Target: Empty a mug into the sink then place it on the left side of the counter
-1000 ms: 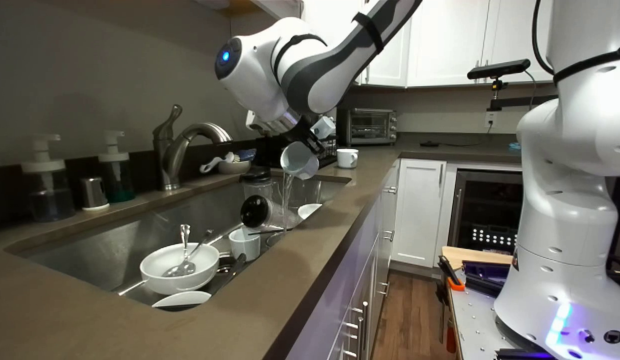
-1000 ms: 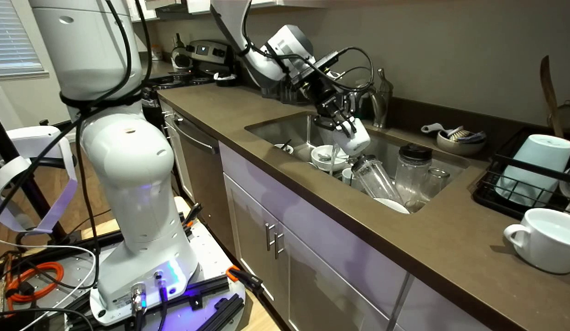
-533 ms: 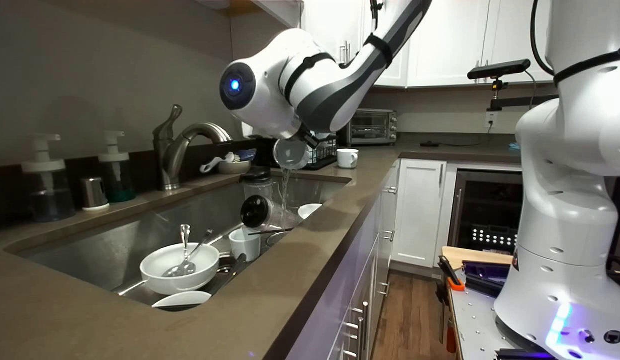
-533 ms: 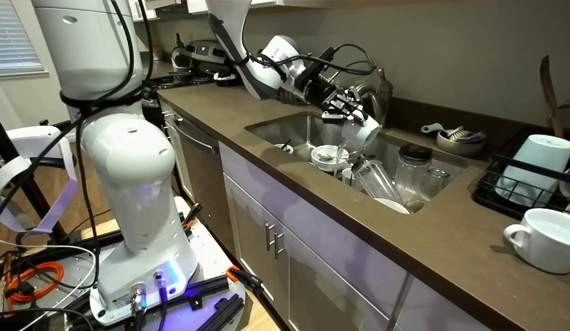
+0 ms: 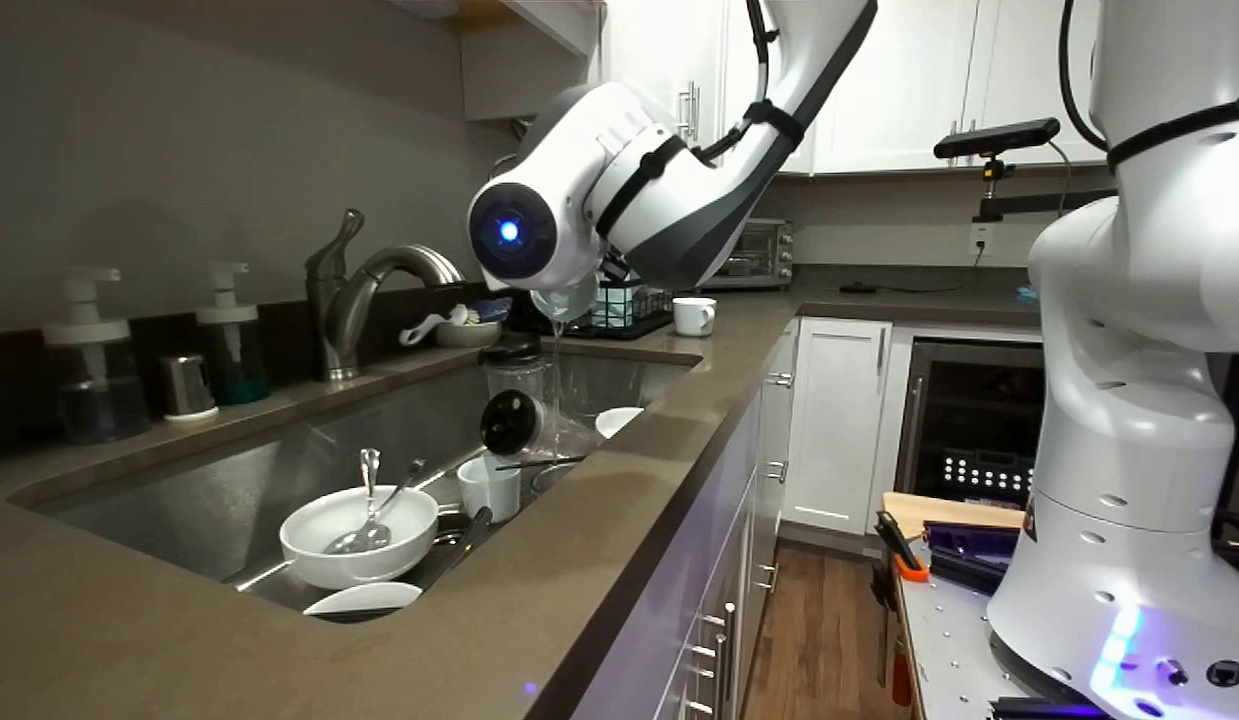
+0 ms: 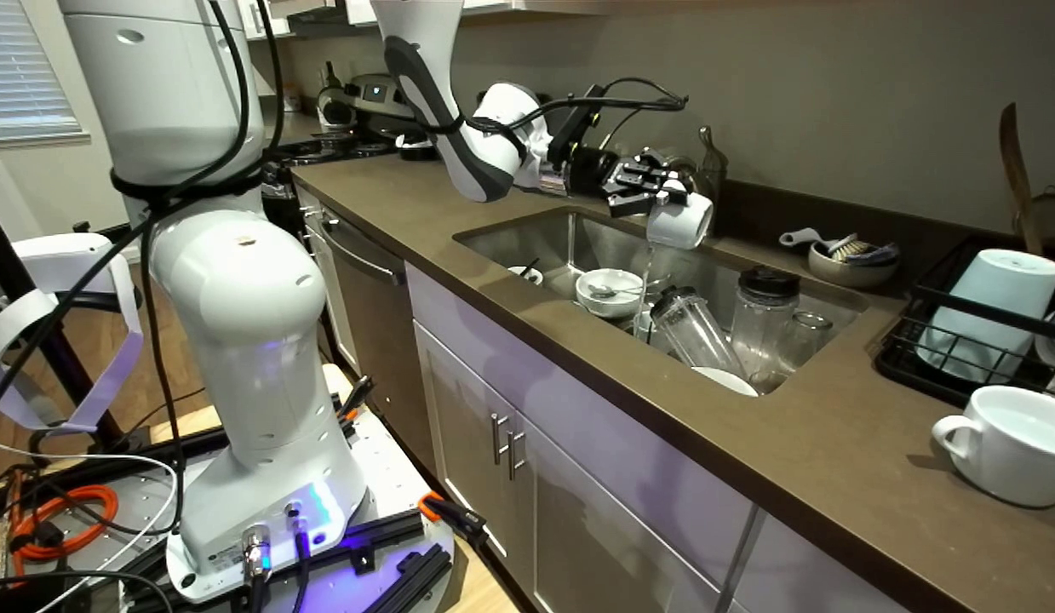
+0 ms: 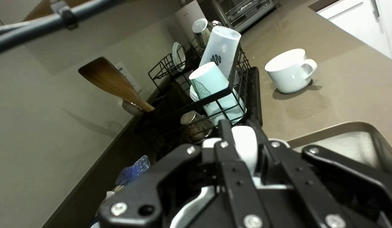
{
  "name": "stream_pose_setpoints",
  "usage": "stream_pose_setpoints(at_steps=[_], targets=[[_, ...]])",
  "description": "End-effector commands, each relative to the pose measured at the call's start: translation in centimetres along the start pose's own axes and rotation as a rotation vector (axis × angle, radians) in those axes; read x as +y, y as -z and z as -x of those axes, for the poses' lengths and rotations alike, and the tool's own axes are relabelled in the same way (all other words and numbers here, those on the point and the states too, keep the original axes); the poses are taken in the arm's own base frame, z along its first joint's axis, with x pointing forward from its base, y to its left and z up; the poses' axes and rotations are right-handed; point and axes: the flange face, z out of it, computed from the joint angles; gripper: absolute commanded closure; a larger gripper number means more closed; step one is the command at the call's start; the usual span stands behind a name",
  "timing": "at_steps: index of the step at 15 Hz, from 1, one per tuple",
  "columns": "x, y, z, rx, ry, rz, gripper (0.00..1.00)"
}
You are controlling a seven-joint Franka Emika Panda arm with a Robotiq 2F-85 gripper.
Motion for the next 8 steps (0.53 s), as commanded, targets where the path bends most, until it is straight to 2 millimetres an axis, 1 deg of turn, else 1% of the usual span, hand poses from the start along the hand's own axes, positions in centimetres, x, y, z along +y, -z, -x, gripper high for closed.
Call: stream_pose_setpoints(at_steps=[1, 2, 8], targets=[[0.0, 0.0, 0.0, -0.001, 0.000, 0.002, 0.84], [0.0, 0.0, 0.0, -0.001, 0.000, 0.003, 0.96], [-1.6, -0.2, -1.2, -0.075, 0.094, 0.048, 0.96]])
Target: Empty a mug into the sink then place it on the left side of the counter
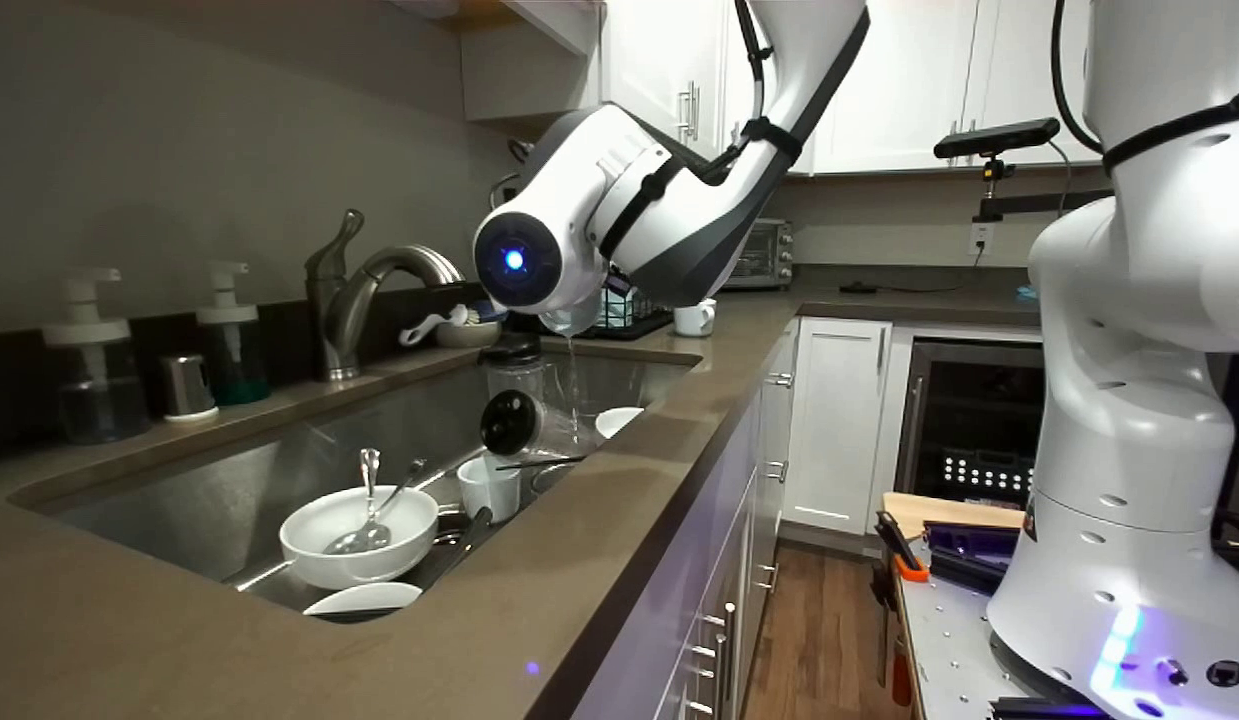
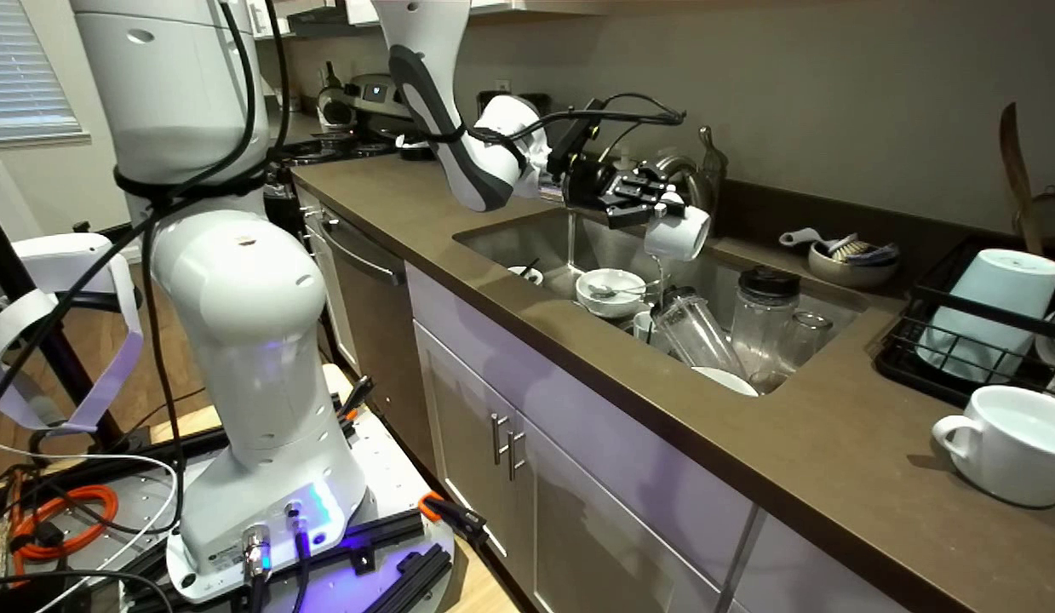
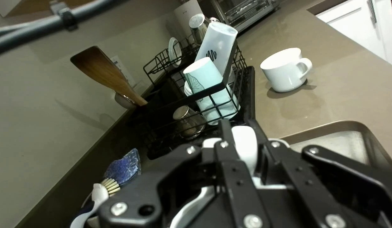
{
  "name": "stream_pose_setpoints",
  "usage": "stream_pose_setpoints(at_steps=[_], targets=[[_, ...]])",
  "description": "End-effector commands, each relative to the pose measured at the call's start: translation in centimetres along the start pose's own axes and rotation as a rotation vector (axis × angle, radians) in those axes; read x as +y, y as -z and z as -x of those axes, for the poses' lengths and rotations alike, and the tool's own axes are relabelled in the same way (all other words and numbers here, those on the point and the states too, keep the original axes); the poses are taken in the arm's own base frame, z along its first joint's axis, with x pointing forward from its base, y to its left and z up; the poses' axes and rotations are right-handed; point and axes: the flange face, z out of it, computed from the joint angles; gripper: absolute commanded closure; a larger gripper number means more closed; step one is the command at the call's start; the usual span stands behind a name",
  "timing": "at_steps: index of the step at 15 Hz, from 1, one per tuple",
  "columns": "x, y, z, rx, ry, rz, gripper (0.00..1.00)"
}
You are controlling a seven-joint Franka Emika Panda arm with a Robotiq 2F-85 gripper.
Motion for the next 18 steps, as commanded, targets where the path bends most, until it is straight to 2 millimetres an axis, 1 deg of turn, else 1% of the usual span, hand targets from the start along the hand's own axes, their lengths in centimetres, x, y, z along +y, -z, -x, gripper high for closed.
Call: stream_pose_setpoints(at_steps=[1, 3, 5, 10, 13, 18], targets=[[-0.5, 0.0, 0.1, -0.090, 0.059, 0.061, 0.96], [-0.8, -0.1, 0.0, -0.121, 0.078, 0.075, 0.96], [-1.3, 0.4, -0.1, -0.101, 0.112, 0.030, 0.96], [-1.4, 3.2, 0.7, 0.079, 0.198, -0.144, 0.96], [-0.8, 4.7, 1.6, 0.216, 0.209, -0.227, 0.96], [1.3, 6.4, 3.7, 0.426, 0.158, -0.295, 0.96]])
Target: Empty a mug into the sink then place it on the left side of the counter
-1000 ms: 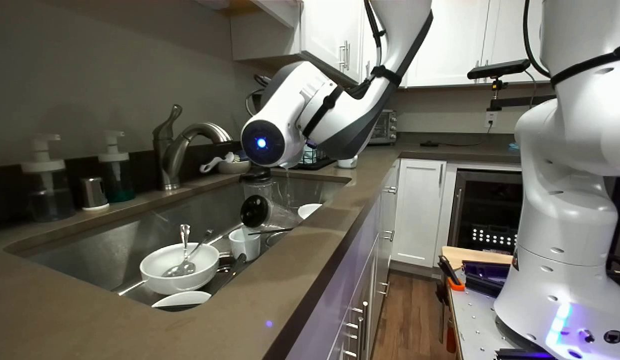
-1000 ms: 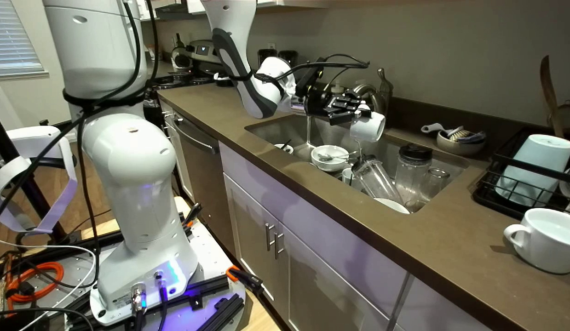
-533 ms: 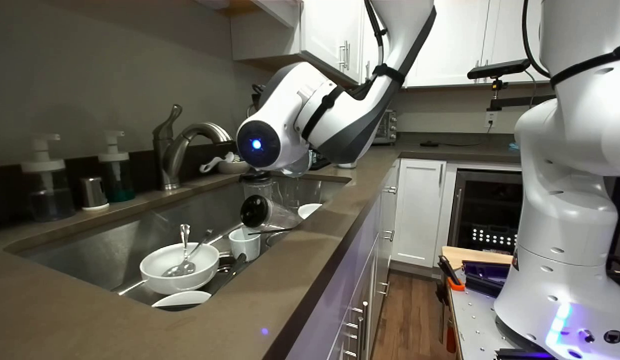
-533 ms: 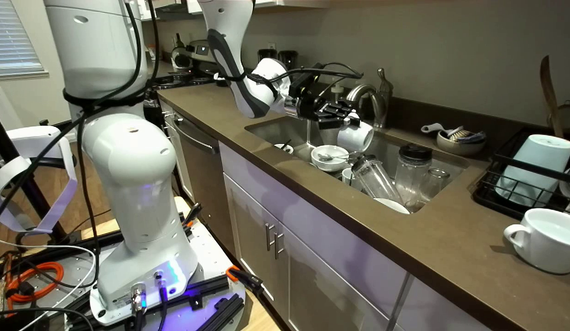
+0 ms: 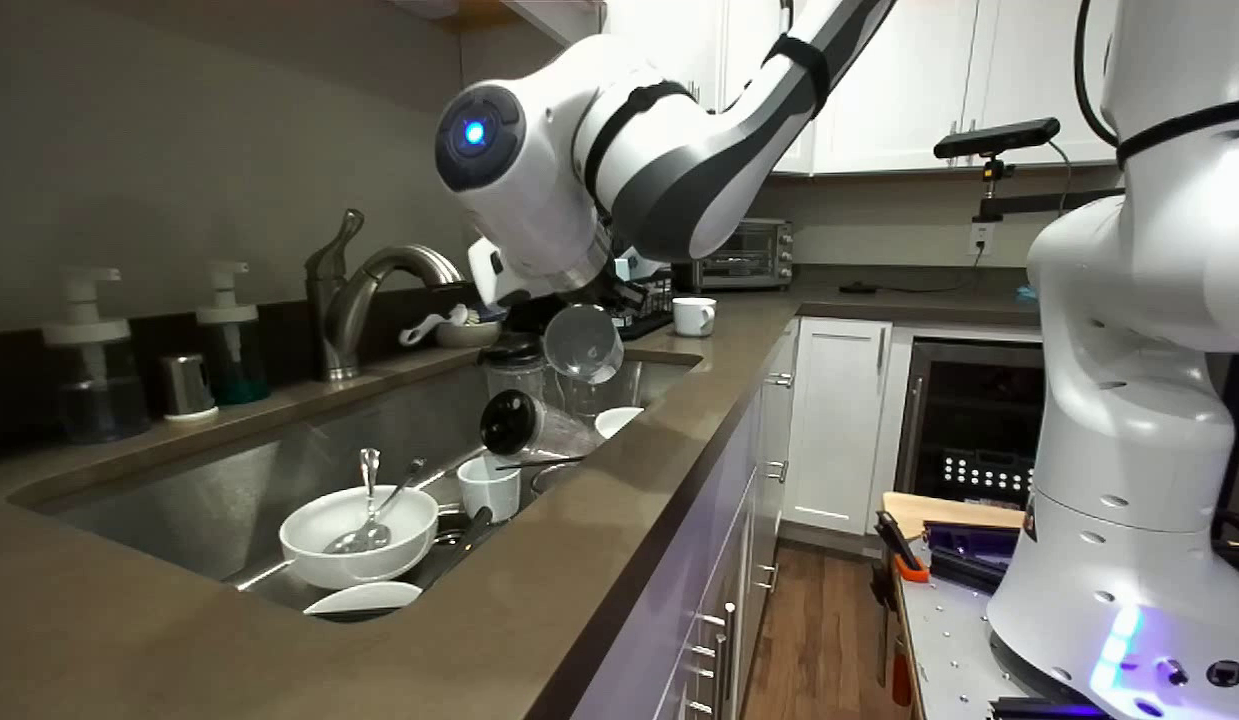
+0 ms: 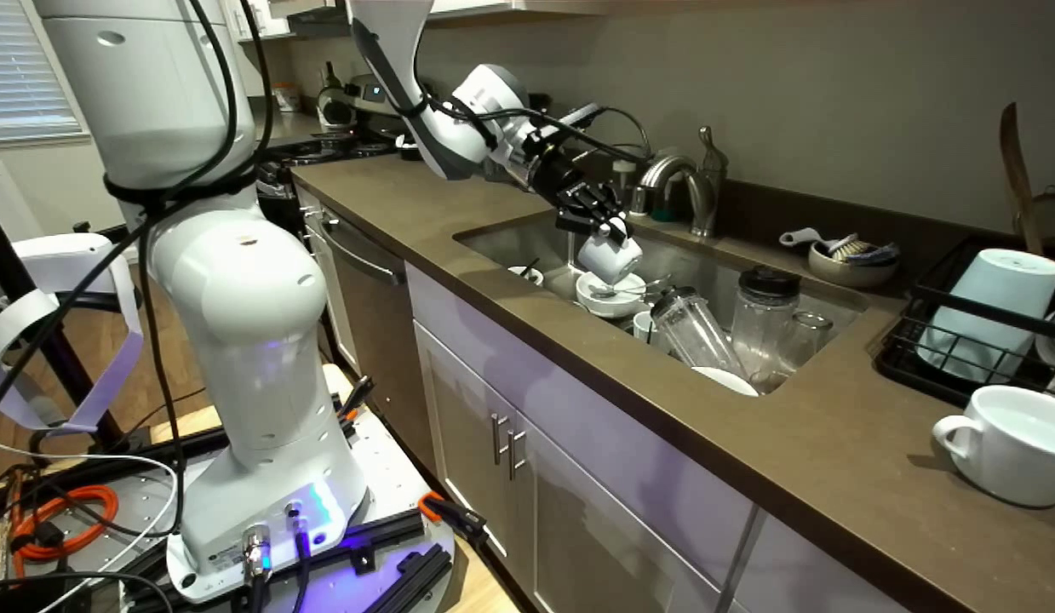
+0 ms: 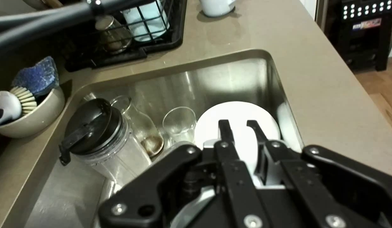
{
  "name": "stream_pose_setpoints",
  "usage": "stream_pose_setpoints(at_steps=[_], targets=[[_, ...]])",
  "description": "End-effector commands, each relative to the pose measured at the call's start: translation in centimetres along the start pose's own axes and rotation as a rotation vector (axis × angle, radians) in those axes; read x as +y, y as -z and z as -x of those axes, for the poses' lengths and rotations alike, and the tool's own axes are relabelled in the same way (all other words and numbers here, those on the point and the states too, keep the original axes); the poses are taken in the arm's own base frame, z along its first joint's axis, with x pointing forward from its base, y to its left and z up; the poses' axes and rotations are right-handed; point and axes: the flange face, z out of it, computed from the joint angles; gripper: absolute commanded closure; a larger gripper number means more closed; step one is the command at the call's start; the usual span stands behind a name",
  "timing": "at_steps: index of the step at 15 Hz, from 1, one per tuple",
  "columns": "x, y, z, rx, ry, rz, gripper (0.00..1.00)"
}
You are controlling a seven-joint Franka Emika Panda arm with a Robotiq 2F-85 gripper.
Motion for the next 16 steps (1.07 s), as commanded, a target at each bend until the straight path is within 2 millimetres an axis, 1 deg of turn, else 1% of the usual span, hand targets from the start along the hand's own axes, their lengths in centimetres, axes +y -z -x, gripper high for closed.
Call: stream_pose_setpoints(at_steps=[1, 2, 4, 6, 11, 16], targets=[[0.9, 2.3, 2.0, 0.156, -0.007, -0.017, 0.96], [1.1, 2.8, 2.3, 0.196, -0.014, -0.026, 0.96], [1.4, 3.8, 2.1, 0.287, -0.037, -0.031, 0.96], [1.9, 4.7, 1.5, 0.363, -0.083, -0.026, 0.96], [4.2, 6.9, -0.2, 0.607, -0.188, -0.063, 0.96], [5.9, 10.6, -2.0, 0.803, -0.248, -0.143, 0.96]])
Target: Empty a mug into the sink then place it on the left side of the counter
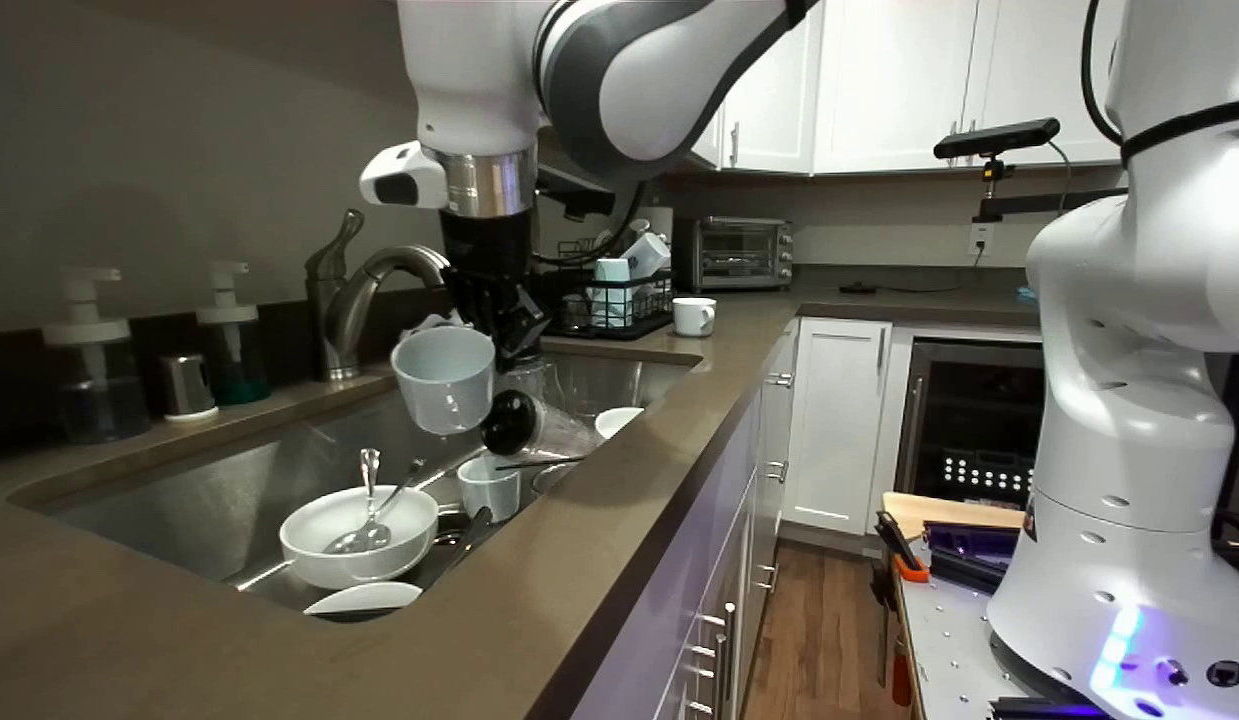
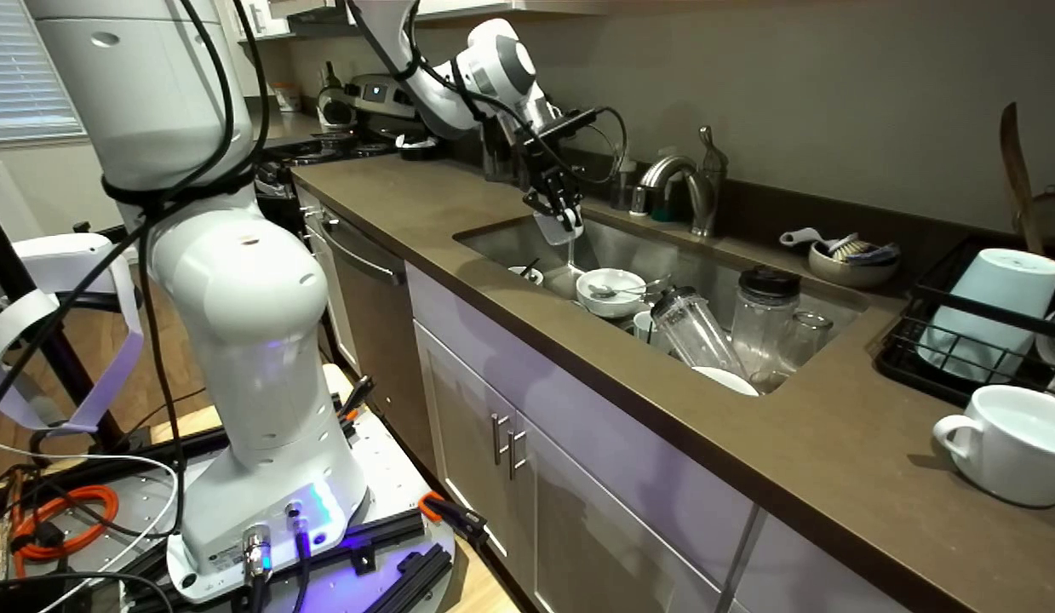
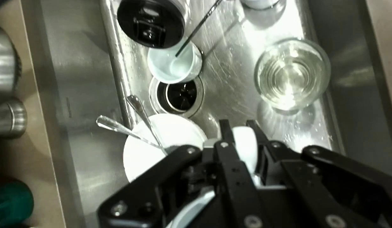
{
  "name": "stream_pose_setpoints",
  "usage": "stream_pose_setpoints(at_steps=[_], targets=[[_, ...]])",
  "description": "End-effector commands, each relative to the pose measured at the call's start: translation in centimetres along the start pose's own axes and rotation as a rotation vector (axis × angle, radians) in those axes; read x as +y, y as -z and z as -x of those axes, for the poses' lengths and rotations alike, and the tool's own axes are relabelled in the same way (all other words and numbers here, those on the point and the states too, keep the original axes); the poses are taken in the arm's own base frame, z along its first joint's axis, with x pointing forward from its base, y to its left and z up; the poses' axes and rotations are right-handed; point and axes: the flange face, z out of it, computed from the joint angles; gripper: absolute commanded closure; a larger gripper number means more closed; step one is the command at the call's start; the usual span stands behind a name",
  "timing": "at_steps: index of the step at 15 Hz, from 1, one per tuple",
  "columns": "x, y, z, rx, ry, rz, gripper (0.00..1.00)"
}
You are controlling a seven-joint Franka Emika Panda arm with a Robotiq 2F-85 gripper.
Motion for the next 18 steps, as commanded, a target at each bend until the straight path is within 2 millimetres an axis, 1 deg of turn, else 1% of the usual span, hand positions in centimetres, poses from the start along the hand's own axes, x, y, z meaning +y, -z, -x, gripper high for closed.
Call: stream_pose_setpoints(at_steps=[1, 5, 9, 13, 18], targets=[[0.6, 1.8, -3.3, 0.117, -0.020, -0.039, 0.96], [-0.5, 3.7, -7.3, 0.197, -0.013, -0.089, 0.96], [-2.2, 4.8, -10.9, 0.251, 0.014, -0.140, 0.96], [-3.6, 5.3, -13.5, 0.275, 0.046, -0.165, 0.96], [-4.4, 5.8, -15.2, 0.288, 0.079, -0.176, 0.96]])
